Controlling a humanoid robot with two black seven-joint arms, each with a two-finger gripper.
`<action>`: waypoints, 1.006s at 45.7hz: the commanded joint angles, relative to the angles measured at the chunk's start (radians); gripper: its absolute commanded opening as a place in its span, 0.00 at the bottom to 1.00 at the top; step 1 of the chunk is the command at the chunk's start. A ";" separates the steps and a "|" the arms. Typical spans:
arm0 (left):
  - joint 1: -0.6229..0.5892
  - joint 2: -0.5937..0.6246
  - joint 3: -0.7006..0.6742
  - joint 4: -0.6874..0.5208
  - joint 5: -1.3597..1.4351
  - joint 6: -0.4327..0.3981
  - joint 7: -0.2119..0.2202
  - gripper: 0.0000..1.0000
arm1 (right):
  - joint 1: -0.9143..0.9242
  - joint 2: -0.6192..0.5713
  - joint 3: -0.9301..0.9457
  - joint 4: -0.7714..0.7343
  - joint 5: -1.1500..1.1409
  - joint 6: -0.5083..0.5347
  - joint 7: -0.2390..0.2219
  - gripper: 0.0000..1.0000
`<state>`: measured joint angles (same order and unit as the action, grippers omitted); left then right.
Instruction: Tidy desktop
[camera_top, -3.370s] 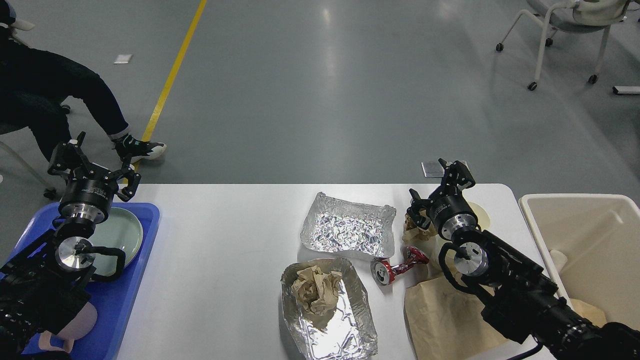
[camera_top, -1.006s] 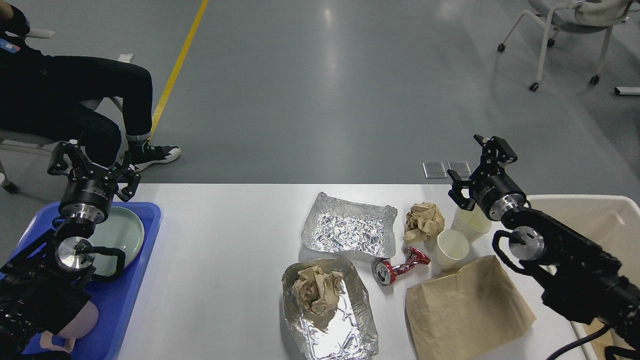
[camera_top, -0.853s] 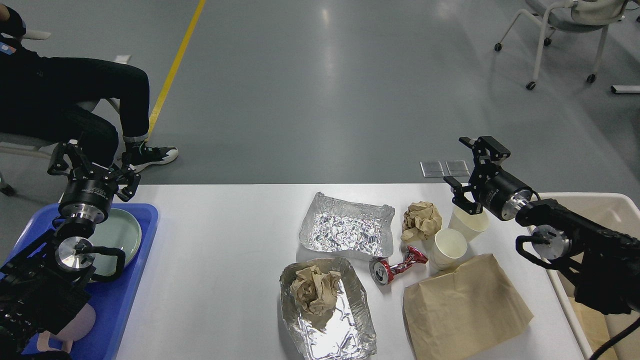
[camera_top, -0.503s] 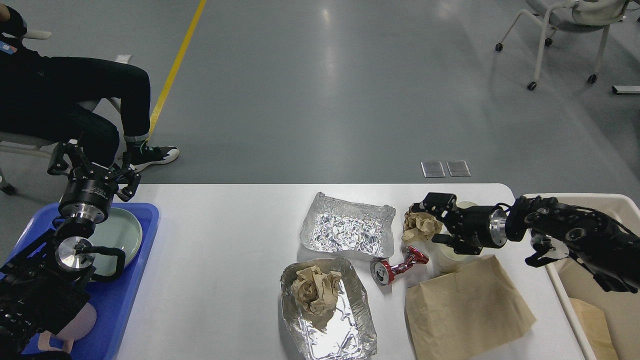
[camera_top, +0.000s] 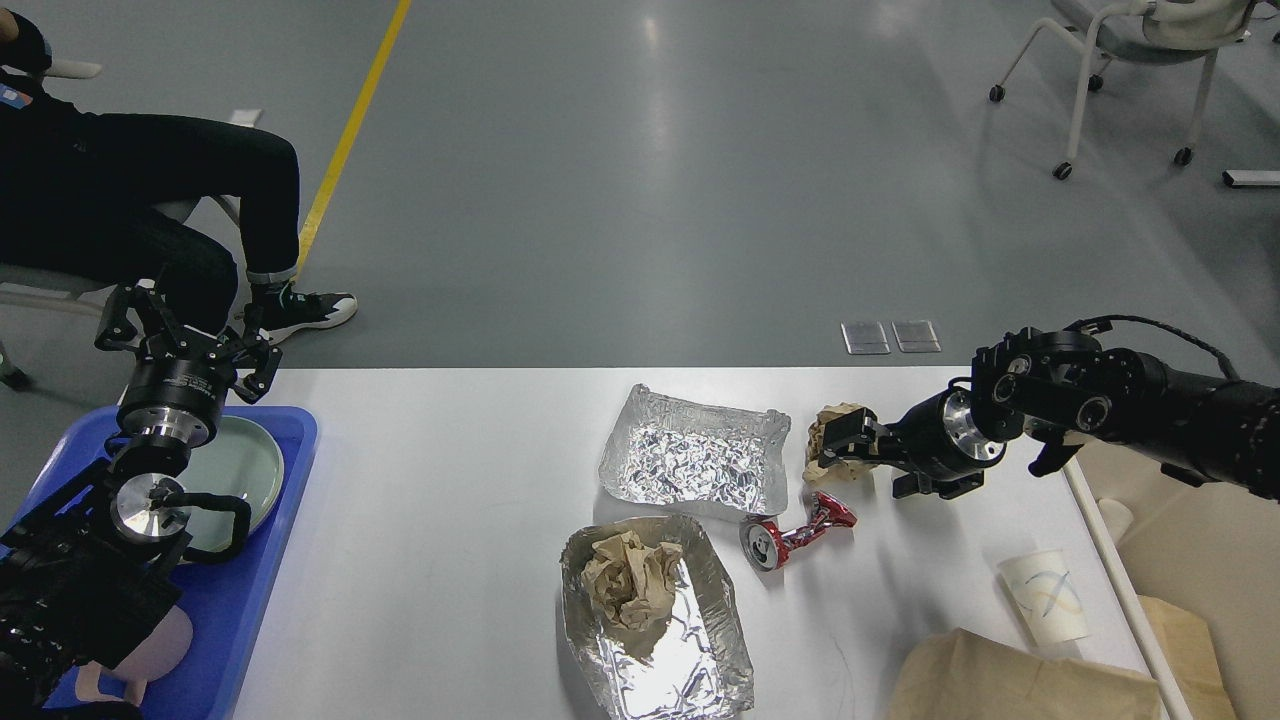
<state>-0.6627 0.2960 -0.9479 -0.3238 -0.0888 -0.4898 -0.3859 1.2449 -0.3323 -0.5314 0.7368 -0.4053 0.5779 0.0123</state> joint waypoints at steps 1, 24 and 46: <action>0.000 0.000 0.000 0.000 0.001 -0.001 -0.001 0.97 | 0.077 -0.033 0.005 0.084 0.002 0.045 0.000 1.00; 0.000 0.000 0.000 0.000 0.000 0.000 0.001 0.97 | 0.383 -0.045 -0.229 0.276 0.071 0.112 0.000 1.00; 0.000 0.000 0.000 0.000 0.000 0.000 -0.001 0.97 | 0.630 -0.151 -0.266 0.297 0.227 0.382 0.000 1.00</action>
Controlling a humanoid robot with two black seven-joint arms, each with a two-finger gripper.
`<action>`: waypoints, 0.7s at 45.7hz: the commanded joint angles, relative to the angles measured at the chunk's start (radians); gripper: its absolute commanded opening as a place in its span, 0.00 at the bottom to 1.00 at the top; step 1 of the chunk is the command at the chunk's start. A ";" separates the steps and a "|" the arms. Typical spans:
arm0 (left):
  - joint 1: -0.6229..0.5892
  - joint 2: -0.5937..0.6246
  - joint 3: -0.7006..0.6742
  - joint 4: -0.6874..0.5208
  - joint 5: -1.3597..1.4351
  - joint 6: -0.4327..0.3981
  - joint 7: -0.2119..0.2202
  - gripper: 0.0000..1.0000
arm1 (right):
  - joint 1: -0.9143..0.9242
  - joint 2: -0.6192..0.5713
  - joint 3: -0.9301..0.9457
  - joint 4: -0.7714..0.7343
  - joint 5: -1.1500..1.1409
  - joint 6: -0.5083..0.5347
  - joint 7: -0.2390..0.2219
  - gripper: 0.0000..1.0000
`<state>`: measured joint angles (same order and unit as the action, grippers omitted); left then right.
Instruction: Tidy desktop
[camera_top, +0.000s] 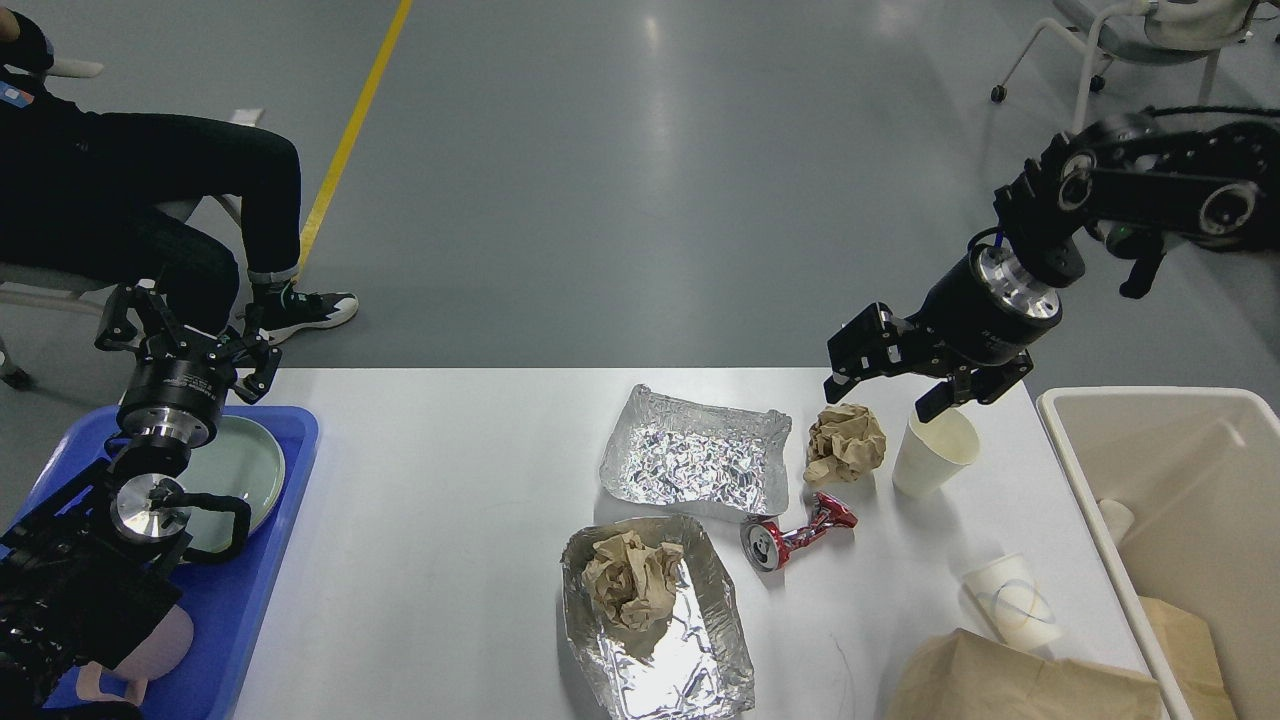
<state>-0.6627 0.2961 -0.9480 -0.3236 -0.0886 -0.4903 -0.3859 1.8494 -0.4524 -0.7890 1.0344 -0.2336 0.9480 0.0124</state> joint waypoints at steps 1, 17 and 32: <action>0.000 0.000 0.000 0.000 0.000 0.001 0.001 0.97 | 0.021 -0.028 -0.012 -0.002 0.056 0.012 0.000 1.00; 0.000 0.000 0.000 0.000 0.001 0.001 -0.001 0.96 | -0.200 -0.011 -0.128 -0.103 0.051 -0.235 -0.002 0.99; 0.000 0.000 0.000 0.000 0.000 -0.001 -0.001 0.97 | -0.397 -0.011 -0.156 -0.195 0.054 -0.494 -0.002 0.98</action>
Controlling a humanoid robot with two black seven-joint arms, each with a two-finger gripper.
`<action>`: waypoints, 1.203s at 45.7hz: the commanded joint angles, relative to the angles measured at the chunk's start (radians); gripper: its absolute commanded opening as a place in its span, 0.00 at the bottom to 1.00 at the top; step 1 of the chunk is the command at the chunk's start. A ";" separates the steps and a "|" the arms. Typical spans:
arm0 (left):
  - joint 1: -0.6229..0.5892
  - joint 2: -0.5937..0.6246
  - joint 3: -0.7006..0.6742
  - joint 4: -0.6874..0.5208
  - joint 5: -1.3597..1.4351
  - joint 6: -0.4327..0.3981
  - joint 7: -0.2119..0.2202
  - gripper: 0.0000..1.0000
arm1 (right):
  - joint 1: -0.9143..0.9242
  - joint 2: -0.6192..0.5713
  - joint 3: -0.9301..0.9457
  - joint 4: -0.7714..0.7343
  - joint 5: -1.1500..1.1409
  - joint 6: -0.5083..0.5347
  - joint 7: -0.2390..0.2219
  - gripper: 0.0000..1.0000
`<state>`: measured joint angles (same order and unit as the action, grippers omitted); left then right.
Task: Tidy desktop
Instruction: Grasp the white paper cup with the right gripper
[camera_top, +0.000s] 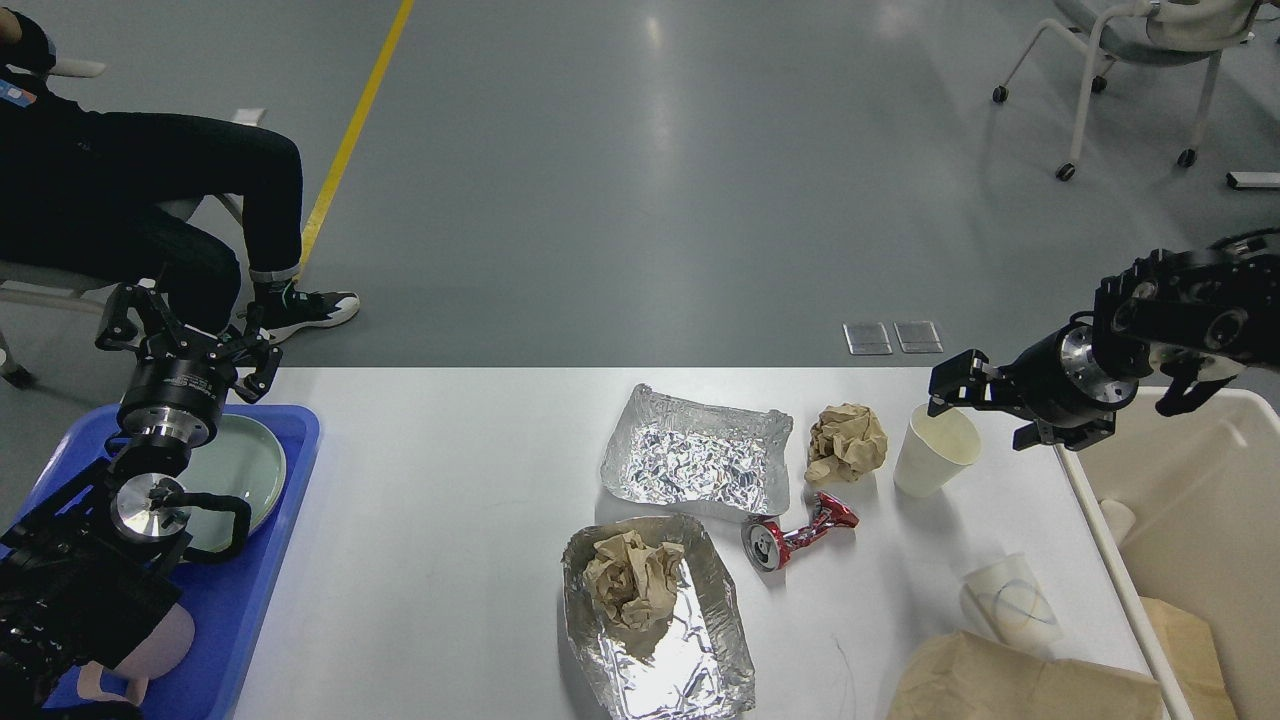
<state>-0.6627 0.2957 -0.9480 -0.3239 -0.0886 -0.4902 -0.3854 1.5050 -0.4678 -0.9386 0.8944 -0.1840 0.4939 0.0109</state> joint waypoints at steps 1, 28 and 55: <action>0.000 0.000 0.000 0.000 0.000 -0.001 0.000 0.96 | -0.066 0.006 -0.006 -0.077 0.009 -0.044 -0.002 0.98; 0.000 0.000 0.000 0.000 0.000 -0.001 -0.001 0.96 | -0.224 0.066 0.035 -0.163 0.015 -0.173 0.001 0.96; 0.000 0.000 0.000 0.000 0.000 -0.001 0.000 0.97 | -0.258 0.126 0.020 -0.235 0.026 -0.169 -0.008 0.00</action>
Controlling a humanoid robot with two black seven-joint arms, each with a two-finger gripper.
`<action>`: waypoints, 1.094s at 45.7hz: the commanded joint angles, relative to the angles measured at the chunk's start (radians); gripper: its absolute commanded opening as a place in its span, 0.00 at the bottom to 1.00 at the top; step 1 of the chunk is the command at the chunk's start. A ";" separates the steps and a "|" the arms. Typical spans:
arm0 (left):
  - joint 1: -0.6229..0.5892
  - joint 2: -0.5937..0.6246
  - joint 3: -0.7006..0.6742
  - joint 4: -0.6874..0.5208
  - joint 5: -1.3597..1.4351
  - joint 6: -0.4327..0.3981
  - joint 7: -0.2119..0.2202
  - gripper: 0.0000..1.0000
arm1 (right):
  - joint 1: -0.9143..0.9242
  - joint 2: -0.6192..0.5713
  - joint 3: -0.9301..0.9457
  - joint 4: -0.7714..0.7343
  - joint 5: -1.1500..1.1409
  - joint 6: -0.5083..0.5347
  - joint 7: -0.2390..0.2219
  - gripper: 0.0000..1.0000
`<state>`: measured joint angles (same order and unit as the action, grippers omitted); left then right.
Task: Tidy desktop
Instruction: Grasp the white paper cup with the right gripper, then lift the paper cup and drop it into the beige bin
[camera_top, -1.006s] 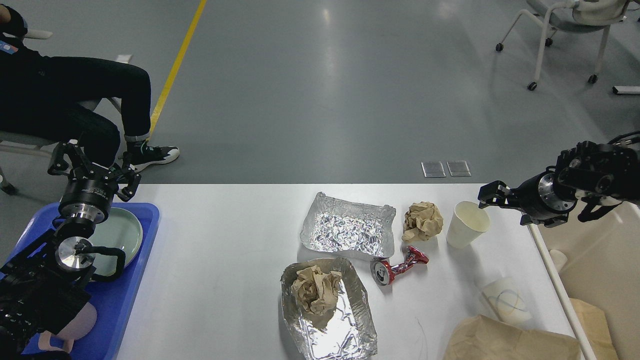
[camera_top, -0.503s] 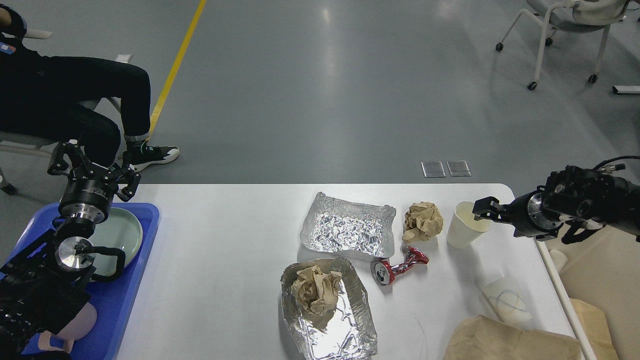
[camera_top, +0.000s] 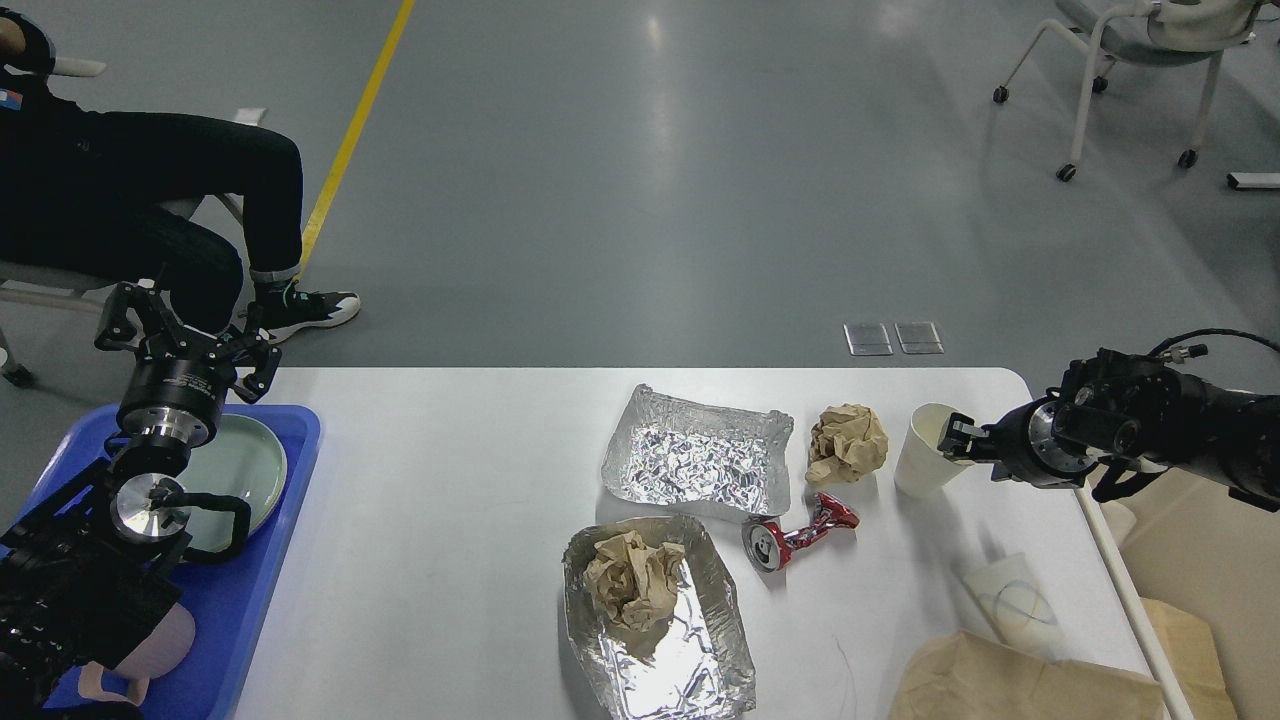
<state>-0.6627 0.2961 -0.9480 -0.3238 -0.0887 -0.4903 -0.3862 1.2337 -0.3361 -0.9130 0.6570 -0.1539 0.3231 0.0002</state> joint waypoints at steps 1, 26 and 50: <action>0.000 0.000 0.000 0.000 0.000 0.001 0.000 0.97 | 0.017 -0.009 -0.006 0.003 -0.004 0.002 0.003 0.00; 0.000 -0.003 0.000 0.000 0.000 -0.001 0.000 0.97 | 0.173 -0.112 0.014 0.059 -0.001 0.022 0.014 0.00; 0.000 0.000 0.000 0.000 0.000 -0.001 0.000 0.96 | 0.546 -0.356 0.072 0.139 -0.003 0.234 0.021 0.00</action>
<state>-0.6627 0.2961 -0.9480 -0.3236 -0.0890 -0.4911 -0.3862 1.7935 -0.6856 -0.8199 0.8437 -0.1549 0.5712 0.0225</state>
